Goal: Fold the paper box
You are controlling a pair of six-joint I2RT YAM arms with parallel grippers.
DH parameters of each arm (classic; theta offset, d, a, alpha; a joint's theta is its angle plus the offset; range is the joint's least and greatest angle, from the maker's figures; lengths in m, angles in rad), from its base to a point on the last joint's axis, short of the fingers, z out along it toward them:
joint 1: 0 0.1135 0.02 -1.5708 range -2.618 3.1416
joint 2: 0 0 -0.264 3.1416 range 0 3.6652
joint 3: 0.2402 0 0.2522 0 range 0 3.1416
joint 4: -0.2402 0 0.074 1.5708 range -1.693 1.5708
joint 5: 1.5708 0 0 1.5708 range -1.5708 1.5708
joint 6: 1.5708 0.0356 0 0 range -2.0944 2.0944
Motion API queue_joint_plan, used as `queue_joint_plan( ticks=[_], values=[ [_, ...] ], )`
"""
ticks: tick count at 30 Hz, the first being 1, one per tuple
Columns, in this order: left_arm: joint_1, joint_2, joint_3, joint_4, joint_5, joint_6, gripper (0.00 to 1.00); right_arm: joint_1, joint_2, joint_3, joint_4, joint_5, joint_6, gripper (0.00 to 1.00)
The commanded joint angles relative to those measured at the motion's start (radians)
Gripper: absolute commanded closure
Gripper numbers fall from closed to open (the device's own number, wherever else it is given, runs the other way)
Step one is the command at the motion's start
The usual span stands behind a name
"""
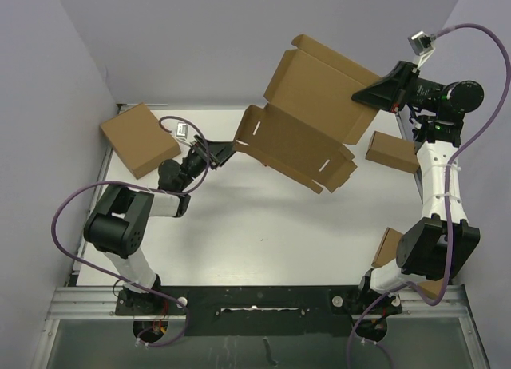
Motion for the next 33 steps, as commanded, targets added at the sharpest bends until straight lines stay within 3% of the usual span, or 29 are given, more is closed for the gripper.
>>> queue_joint_plan(
  ticks=[1,10,26,33],
  values=[
    [-0.010,-0.014,0.049,0.108,0.064,0.026,0.48,-0.002,-0.035,0.003,0.052,0.015,0.021,1.00],
    [-0.006,-0.025,0.058,0.107,0.169,0.042,0.52,-0.011,-0.034,0.004,0.066,0.017,0.029,1.00],
    [0.030,-0.108,0.003,0.104,0.171,0.065,0.49,-0.015,-0.035,-0.002,0.071,0.019,0.027,1.00],
    [0.029,-0.187,-0.069,0.103,0.163,0.231,0.49,-0.015,-0.036,-0.015,0.073,0.019,0.020,1.00]
  ],
)
